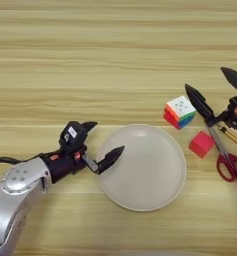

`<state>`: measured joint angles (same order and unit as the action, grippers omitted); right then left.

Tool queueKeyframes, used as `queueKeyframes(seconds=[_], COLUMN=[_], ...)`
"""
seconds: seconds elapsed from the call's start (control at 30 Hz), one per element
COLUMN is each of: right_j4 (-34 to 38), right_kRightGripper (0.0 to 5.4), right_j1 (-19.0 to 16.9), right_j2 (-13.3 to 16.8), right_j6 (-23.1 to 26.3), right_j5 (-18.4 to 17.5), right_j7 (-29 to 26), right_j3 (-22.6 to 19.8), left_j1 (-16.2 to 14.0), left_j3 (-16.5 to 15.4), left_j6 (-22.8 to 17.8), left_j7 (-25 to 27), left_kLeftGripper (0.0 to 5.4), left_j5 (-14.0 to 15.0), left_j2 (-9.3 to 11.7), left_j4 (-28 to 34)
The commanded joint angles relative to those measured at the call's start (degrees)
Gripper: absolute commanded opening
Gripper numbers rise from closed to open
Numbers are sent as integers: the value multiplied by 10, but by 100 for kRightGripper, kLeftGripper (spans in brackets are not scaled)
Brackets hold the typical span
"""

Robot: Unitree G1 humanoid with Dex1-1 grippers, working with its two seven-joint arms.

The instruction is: Move the objects on the table

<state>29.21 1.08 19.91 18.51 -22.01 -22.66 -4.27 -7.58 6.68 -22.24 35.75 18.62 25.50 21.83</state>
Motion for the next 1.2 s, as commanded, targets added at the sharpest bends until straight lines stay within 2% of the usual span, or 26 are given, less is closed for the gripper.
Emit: queueKeyframes(seconds=[0.03,0.2,0.3,0.53,0.73,1.2], right_j4=[11,15,17,20,21,20], right_kRightGripper=[537,537,537,537,537,537], right_j1=[-1,-2,-2,-5,-9,-11], right_j2=[-2,-4,-5,-8,-7,-7], right_j6=[12,13,13,14,13,13], right_j5=[2,1,1,2,0,-4], right_j7=[8,14,16,20,21,21], right_j3=[6,10,12,12,11,9], left_j1=[3,0,4,24,32,29], left_j3=[22,39,46,60,53,63], left_j6=[-4,-7,-19,-45,-38,-36], left_j7=[17,36,34,-10,-31,-21], left_kLeftGripper=[540,540,540,540,540,540], left_j5=[-10,-8,-7,-39,-48,-46], left_j2=[12,15,9,-7,-19,-25], left_j4=[-1,-7,-16,-42,-50,-40])
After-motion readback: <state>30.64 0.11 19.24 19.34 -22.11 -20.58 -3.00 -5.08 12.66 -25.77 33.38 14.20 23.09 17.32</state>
